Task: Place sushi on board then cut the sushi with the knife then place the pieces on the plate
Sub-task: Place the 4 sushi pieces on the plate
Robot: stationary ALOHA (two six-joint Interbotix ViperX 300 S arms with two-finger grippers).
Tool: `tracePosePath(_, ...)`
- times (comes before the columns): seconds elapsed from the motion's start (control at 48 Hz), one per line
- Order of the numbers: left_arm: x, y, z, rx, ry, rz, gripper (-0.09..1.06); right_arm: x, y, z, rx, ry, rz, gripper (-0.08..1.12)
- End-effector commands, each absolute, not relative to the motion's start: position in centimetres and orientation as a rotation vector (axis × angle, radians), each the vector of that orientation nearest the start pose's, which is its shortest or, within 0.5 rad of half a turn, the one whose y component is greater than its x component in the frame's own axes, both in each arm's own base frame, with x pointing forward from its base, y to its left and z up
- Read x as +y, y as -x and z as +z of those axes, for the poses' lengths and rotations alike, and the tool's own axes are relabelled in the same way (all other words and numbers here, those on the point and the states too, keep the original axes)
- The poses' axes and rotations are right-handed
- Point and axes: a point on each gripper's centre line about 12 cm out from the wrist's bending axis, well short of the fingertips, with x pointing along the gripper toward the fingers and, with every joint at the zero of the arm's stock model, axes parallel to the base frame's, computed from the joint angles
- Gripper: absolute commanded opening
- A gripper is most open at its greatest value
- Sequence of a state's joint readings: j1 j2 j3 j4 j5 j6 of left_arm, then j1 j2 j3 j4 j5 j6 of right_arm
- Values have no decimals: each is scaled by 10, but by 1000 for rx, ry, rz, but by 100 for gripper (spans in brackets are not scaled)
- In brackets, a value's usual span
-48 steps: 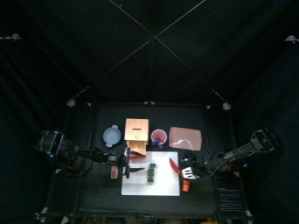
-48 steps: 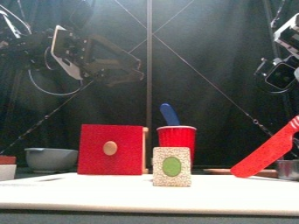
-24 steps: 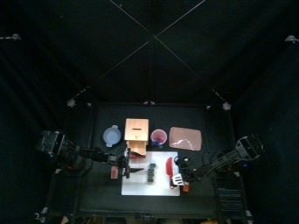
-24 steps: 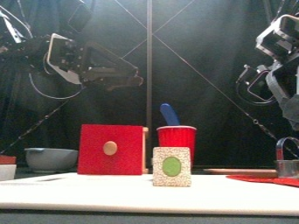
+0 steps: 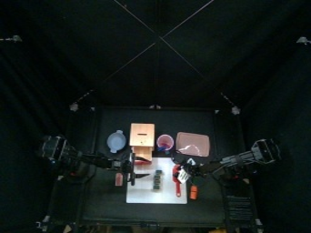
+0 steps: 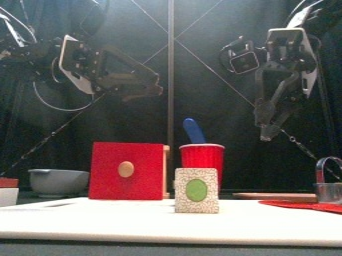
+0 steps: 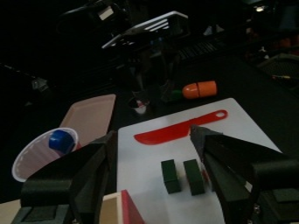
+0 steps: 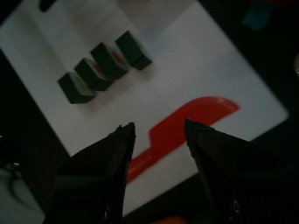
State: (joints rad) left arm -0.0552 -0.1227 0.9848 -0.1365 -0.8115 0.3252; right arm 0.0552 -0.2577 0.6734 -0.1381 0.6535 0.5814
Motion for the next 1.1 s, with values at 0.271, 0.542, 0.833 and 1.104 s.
tracePosePath(0.271,22,-311,196,76,-201,151,98,-6,-391,182,1038,-245,-81,83)
tracePosePath(0.542,37,-284,190,100,-177,212,98,-7,-411,156,1049,-241,-90,83)
tracePosePath(0.833,40,-277,181,135,-147,241,98,-7,-416,144,1067,-241,-93,83)
tracePosePath(1.104,39,-276,180,137,-144,241,98,-6,-414,137,1072,-266,-106,64)
